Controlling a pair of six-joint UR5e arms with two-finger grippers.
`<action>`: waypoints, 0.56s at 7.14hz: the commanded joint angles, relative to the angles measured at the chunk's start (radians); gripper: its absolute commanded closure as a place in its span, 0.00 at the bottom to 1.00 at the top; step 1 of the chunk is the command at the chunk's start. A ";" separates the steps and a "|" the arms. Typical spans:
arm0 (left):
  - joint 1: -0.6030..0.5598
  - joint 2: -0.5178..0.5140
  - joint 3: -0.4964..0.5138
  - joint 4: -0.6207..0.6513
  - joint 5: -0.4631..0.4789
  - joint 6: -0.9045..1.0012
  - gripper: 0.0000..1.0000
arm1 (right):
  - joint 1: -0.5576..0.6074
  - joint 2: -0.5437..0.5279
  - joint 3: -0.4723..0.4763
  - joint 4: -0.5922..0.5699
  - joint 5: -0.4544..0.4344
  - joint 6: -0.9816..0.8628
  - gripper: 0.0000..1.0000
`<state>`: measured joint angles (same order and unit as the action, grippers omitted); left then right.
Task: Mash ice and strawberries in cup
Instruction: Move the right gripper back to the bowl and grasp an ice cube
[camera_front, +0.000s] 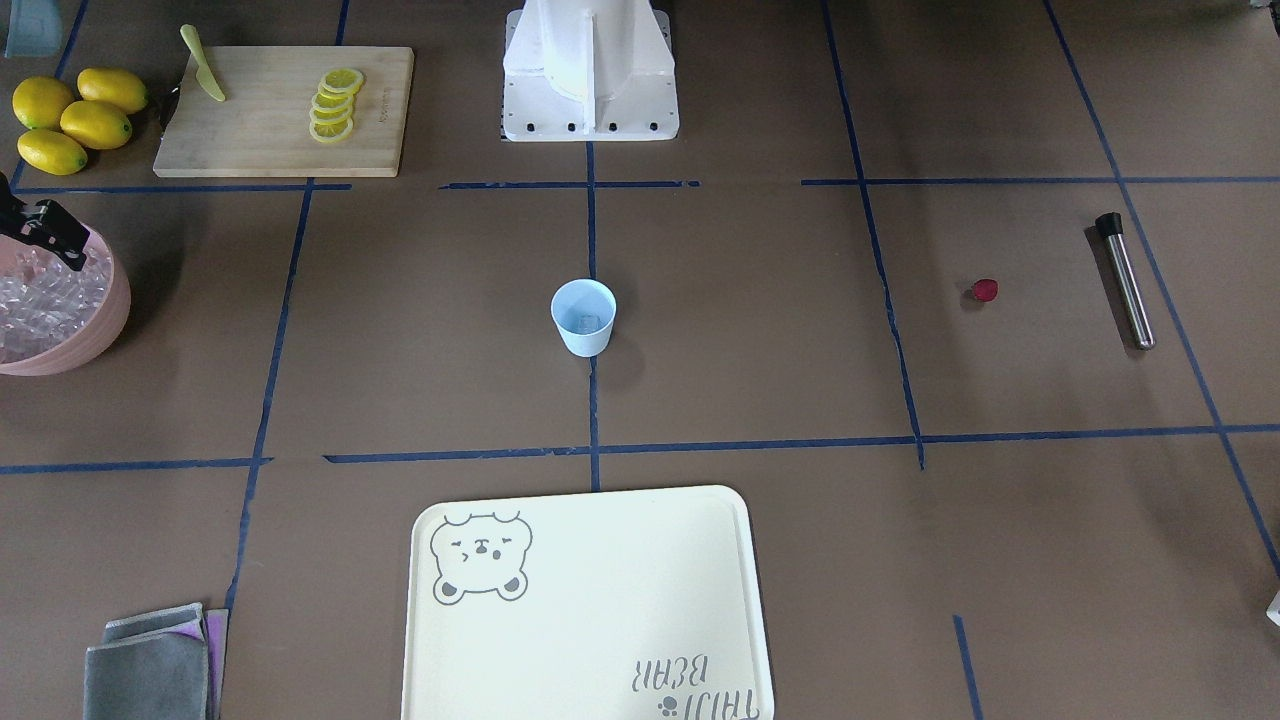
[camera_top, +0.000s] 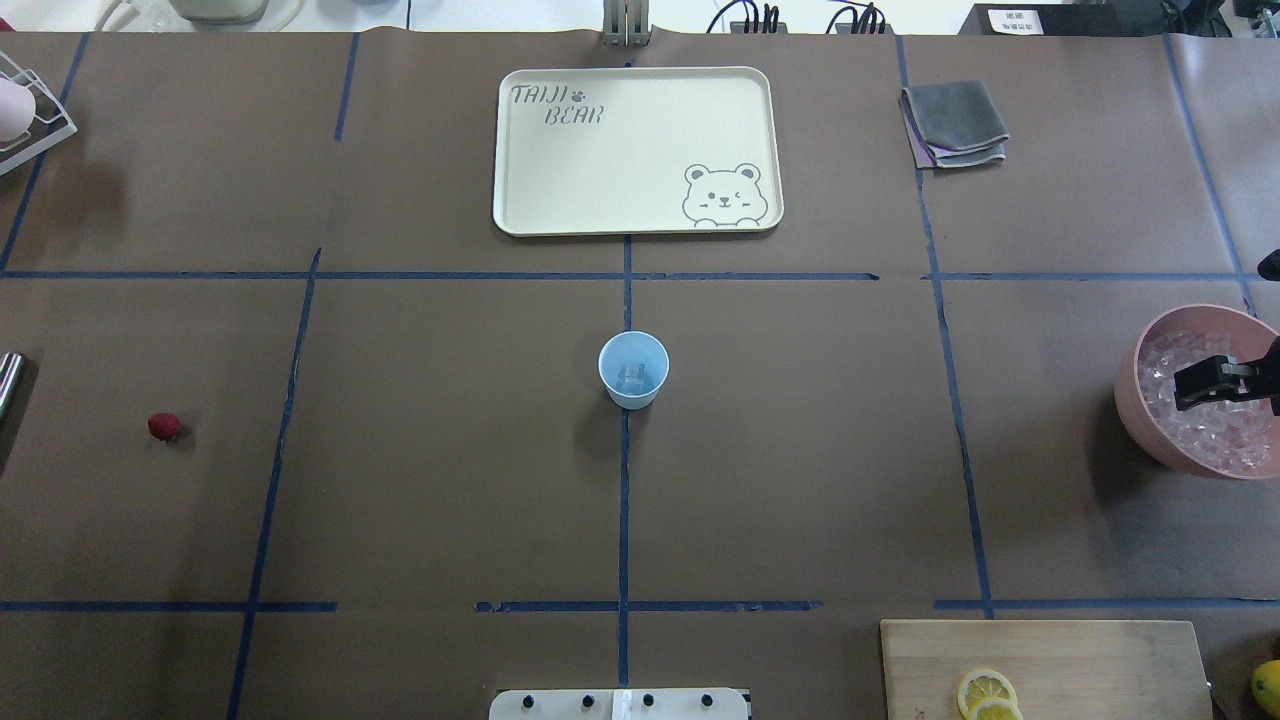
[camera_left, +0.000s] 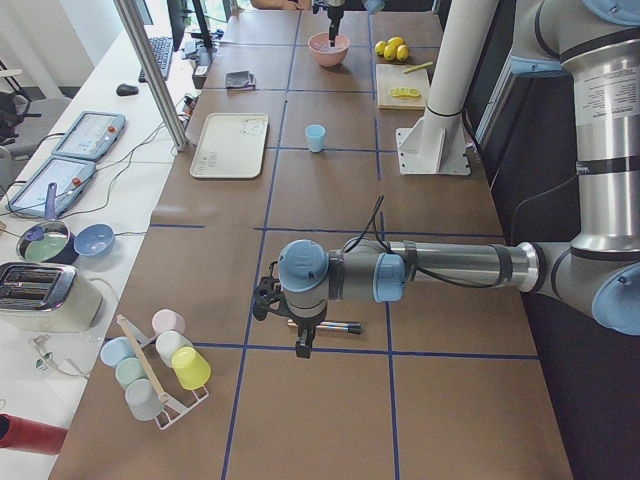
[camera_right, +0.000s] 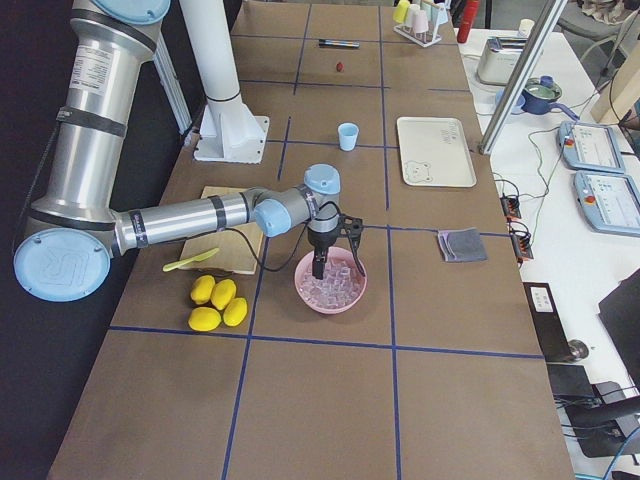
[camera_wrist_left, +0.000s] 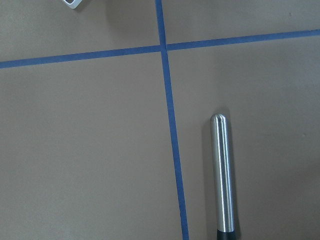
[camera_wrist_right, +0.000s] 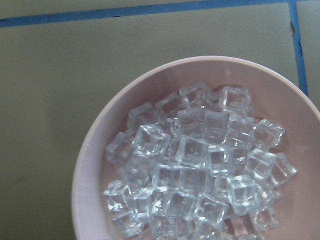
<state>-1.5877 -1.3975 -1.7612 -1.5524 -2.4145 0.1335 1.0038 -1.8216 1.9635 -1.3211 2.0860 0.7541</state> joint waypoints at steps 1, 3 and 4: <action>0.000 0.000 0.002 0.000 0.000 0.000 0.00 | 0.016 -0.007 -0.038 -0.001 -0.007 -0.102 0.06; 0.000 0.000 0.000 0.000 0.000 0.000 0.00 | 0.015 0.011 -0.087 0.022 -0.007 -0.110 0.10; 0.000 0.000 -0.001 0.000 0.000 0.000 0.00 | 0.013 0.015 -0.110 0.049 -0.006 -0.107 0.13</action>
<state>-1.5877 -1.3975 -1.7613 -1.5524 -2.4145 0.1334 1.0178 -1.8128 1.8803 -1.2994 2.0789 0.6490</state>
